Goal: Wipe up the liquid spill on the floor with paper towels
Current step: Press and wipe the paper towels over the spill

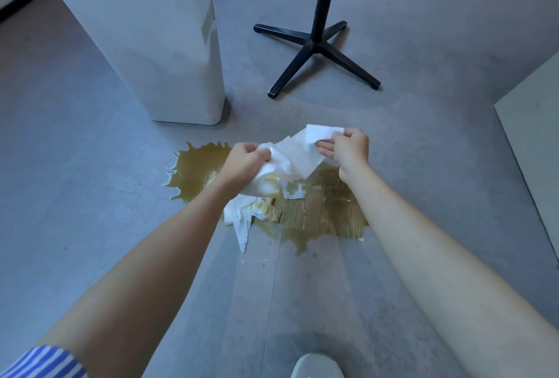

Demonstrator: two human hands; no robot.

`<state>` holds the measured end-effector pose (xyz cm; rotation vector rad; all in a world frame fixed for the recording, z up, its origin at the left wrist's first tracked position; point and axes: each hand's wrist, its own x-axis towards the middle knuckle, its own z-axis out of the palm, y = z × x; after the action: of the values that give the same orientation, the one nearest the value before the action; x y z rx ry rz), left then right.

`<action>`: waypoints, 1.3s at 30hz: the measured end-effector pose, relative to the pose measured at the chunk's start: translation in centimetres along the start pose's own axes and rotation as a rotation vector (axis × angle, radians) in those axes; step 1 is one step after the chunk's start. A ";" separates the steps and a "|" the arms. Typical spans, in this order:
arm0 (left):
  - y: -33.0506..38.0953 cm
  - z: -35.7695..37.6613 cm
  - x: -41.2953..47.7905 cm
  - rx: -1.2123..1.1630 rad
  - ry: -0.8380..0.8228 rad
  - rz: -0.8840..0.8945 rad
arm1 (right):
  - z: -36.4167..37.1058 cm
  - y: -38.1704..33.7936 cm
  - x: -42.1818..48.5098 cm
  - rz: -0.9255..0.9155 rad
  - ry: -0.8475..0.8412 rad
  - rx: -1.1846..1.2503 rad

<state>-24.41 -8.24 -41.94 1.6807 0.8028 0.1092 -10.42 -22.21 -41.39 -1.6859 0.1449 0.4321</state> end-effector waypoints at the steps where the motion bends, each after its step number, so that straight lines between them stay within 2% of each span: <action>1: -0.5 -0.6 0.0 0.031 0.015 0.004 | 0.4 -0.2 0.0 0.084 -0.008 0.134; 3: -1.2 -1.3 0.0 0.078 0.009 0.000 | 0.9 -0.1 0.2 0.172 -0.008 0.240; 6: -2.3 -2.9 -0.4 0.089 0.026 -0.033 | 2.2 0.4 -0.2 0.237 -0.044 0.236; 13: -5.2 -7.9 -1.7 0.047 0.123 -0.106 | 8.2 1.7 -1.7 0.199 -0.214 0.096; 23: -9.1 -13.2 -2.7 0.041 0.260 -0.203 | 16.0 1.9 -2.5 0.204 -0.391 0.037; 34: -11.5 -14.8 -2.0 0.061 0.294 -0.272 | 19.1 3.5 -1.9 0.269 -0.454 -0.044; 39: -12.1 -15.0 -1.9 0.075 0.275 -0.303 | 19.3 3.8 -1.7 0.228 -0.397 -0.093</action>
<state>-38.41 3.80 -47.80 1.6142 1.2731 0.1022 -17.10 -4.27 -46.28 -1.6459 0.0244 0.9468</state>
